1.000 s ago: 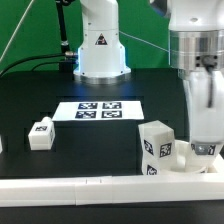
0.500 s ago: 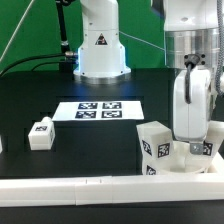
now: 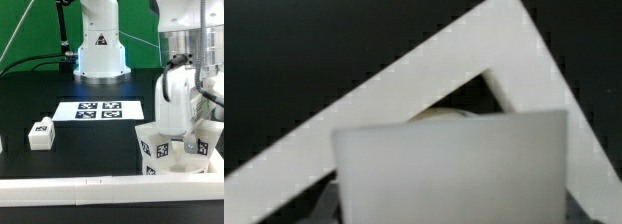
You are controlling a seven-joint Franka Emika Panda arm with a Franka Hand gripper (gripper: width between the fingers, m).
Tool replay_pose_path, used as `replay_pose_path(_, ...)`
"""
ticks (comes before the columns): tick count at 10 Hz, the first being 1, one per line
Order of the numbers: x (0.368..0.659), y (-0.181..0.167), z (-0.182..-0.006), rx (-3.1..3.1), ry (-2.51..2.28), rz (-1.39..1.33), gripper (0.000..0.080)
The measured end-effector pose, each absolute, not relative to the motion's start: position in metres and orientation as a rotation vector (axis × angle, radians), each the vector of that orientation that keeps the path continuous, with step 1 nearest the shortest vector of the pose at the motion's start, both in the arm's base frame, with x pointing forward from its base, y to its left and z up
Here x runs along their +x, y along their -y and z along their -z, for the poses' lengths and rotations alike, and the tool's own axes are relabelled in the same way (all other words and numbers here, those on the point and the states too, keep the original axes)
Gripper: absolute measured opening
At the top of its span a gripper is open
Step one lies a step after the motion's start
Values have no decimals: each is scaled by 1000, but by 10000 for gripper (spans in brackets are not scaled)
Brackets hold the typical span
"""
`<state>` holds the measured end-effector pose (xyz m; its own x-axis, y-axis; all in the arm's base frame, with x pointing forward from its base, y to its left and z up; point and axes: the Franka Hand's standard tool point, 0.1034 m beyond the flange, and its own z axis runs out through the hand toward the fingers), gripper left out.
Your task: Assemble stool
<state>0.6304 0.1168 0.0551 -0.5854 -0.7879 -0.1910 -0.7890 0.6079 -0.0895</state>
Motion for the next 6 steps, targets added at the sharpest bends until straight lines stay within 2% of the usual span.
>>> replay_pose_path(6,628,-117,-56,-1293,-2594,31,336)
